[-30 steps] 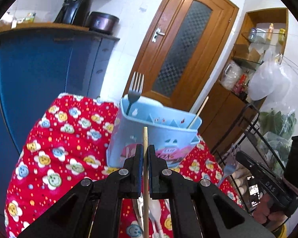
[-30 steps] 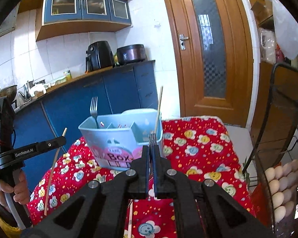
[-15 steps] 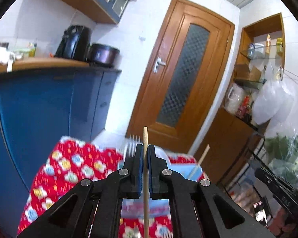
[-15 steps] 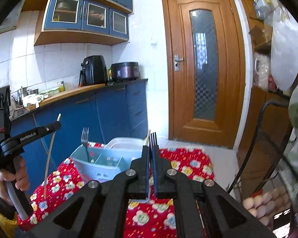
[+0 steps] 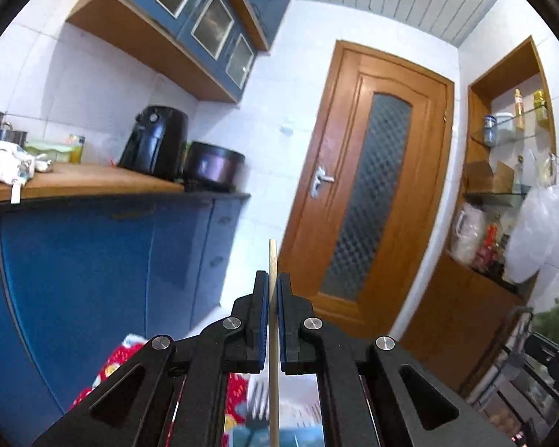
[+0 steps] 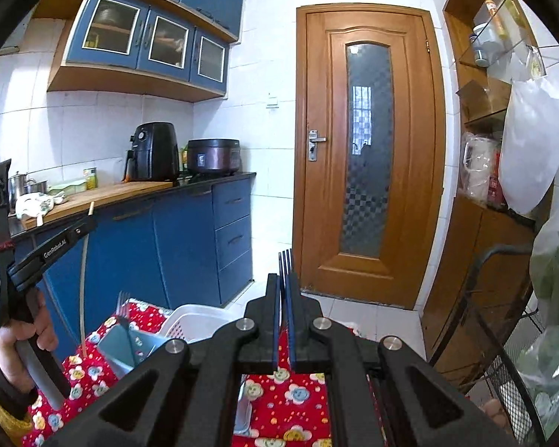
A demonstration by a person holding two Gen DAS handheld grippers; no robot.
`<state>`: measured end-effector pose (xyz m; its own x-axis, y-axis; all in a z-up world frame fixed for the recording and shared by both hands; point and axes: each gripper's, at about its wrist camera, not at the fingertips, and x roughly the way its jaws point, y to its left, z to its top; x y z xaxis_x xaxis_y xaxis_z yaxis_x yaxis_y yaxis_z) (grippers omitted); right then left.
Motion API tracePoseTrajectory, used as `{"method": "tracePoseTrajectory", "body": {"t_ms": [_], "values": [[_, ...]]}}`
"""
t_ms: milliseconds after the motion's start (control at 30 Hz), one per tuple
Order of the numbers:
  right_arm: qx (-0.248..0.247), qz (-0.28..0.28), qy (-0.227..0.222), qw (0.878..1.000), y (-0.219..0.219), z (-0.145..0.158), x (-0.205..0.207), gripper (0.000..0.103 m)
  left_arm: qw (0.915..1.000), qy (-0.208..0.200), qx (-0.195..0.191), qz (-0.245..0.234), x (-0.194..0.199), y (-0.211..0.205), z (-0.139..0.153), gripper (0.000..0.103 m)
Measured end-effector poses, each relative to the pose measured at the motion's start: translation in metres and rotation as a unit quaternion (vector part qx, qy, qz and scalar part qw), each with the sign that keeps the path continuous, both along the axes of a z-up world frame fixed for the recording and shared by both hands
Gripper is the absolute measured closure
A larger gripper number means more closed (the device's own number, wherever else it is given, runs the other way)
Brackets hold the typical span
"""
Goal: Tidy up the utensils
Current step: 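Lift the chopstick and fork and lower both into the blue Box holder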
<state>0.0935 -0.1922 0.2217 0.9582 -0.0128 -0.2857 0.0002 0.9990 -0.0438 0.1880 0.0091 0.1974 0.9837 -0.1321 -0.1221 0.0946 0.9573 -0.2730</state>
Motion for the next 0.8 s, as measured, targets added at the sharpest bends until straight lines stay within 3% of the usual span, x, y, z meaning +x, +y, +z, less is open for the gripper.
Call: {"method": "tracePoseTrajectory", "body": {"t_ms": [300,800], "values": [[-0.014,-0.008,0.003,1.0,0.003,-0.014,0.031,0.099,0.9986,-0.026,-0.015,0.043,0.022,0.006,-0.022,0.099],[-0.022,0.029,0.054,0.998,0.026,-0.061,0.048,0.098,0.9977,-0.026,0.029,0.055,0.017,-0.006,-0.065,0.099]]}}
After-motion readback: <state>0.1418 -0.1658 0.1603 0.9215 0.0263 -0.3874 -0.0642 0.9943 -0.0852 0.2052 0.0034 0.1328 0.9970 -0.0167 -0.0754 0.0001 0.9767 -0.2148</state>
